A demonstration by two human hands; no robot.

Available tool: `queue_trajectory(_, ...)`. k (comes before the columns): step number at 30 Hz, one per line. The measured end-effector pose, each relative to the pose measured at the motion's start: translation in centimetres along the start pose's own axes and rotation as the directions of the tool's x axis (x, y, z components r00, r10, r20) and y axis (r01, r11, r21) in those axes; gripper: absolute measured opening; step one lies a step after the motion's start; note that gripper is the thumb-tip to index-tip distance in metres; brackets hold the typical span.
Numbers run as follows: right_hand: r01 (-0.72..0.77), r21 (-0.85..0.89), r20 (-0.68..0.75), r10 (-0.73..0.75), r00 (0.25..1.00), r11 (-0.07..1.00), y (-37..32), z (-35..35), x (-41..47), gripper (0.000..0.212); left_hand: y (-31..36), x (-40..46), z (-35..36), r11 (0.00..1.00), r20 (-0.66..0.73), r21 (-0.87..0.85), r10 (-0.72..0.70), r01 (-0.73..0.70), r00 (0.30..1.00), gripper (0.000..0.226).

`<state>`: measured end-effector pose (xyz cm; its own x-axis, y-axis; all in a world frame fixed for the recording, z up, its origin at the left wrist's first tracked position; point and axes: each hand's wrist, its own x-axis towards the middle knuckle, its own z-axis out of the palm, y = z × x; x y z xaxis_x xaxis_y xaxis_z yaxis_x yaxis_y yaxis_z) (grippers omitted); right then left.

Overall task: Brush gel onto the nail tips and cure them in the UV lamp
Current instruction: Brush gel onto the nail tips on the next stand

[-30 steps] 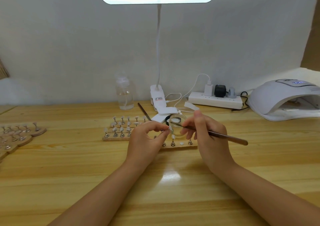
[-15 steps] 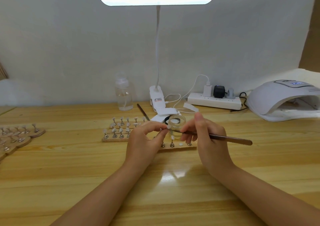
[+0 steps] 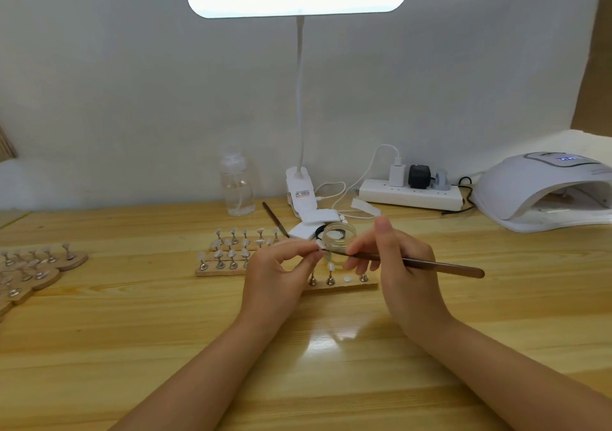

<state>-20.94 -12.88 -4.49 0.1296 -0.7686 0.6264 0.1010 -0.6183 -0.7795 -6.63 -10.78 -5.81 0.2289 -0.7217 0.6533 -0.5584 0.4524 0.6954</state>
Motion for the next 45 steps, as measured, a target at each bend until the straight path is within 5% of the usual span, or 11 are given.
queue_trajectory(45,-0.102,0.008,-0.016,0.102,0.995,0.995,0.07,0.04,0.18,0.047,-0.32,0.03,0.09,1.0,0.062,0.0,0.016,-0.016,0.998,0.026)
